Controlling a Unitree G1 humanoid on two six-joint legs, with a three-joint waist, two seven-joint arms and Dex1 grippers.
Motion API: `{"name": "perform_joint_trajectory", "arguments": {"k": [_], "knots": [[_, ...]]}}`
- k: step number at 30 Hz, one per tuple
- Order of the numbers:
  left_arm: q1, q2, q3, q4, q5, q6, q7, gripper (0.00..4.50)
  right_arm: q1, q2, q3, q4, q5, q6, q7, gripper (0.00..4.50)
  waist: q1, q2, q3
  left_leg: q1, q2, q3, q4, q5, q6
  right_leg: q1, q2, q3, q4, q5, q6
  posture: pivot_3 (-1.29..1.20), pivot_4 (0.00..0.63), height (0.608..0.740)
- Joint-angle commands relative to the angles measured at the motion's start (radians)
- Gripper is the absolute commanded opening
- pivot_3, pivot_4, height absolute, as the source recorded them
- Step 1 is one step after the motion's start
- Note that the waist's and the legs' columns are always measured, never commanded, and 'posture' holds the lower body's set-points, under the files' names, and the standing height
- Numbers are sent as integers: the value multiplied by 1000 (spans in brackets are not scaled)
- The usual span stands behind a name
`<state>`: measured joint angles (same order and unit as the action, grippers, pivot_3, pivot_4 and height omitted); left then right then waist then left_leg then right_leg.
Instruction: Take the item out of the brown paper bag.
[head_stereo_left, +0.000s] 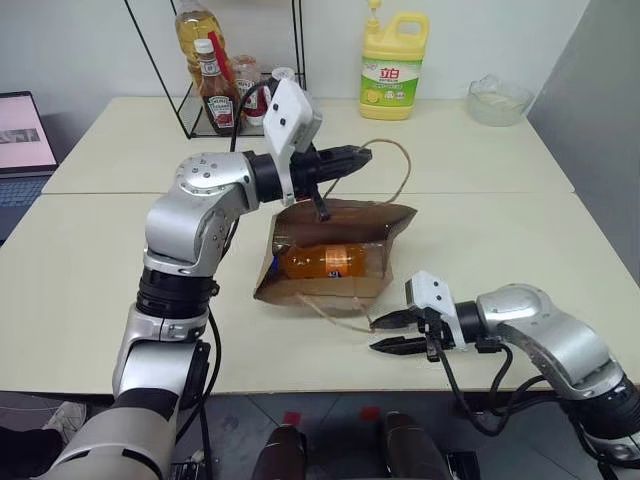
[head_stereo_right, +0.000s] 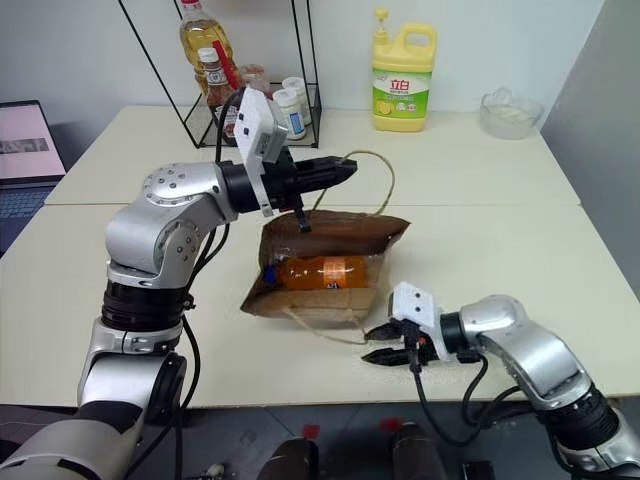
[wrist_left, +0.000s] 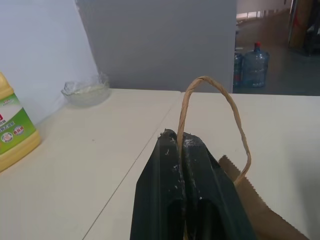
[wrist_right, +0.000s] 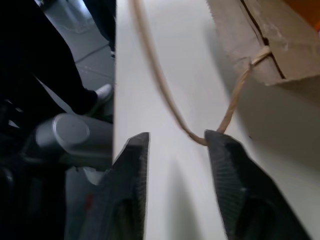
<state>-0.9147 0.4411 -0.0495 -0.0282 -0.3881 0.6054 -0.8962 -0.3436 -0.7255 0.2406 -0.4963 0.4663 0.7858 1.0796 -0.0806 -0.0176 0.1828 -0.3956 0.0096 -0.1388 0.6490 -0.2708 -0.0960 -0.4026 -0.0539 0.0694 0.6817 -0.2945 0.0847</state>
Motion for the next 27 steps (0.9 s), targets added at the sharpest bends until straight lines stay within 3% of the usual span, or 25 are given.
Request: {"name": "perform_joint_trajectory", "arguments": {"k": [1, 5, 8, 11, 15, 22, 27], "knots": [[-12, 10, 20, -44, -22, -3, 4, 0, -20, -15, -95, -85, 120, 98, -22, 3065, 0, 0, 0, 0, 0, 0, 0, 0, 0, 0, 0, 0, 0, 0, 0, 0, 150, 740], [-11, 11, 20, -44, -29, -1, 6, 0, -33, -49, -211, -115, 260, 226, -48, 4489, 0, 0, 0, 0, 0, 0, 0, 0, 0, 0, 0, 0, 0, 0, 0, 0, 150, 740], [-8, 12, 21, -45, -33, 0, 5, 0, -60, -110, -323, -82, 403, 348, -36, 4489, 1, 0, 0, 0, 0, 0, 0, 0, 0, 0, 0, 0, 0, 0, 0, 0, 150, 740], [-5, 13, 20, -47, -35, -1, 2, 0, -103, -137, -384, -25, 452, 381, -59, 4489, 2, 0, 0, 0, 0, 1, 0, -1, 1, 0, 0, 0, 0, 0, 0, 0, 150, 740], [-10, 10, 17, -43, -38, -1, 1, 0, -234, -70, -411, 65, 485, 403, -164, 4489, -3, 0, 0, 0, 0, 1, 0, -1, 2, 0, 0, 0, 0, 0, 0, 0, 150, 740], [-14, 13, 19, -39, -43, 8, 14, 0, -358, 90, -330, 21, 483, 401, -349, 4489, -2, 0, 0, -1, 0, 1, -1, 0, 0, -1, 0, 0, 0, 0, 0, 0, 150, 740], [-11, 9, 32, -41, -57, 31, 38, 0, -350, 131, -234, -4, 418, 341, -380, 4489, -2, 0, 0, -2, 0, 1, -1, 0, 0, -2, 0, 0, 0, 0, 0, 0, 150, 740]]}}
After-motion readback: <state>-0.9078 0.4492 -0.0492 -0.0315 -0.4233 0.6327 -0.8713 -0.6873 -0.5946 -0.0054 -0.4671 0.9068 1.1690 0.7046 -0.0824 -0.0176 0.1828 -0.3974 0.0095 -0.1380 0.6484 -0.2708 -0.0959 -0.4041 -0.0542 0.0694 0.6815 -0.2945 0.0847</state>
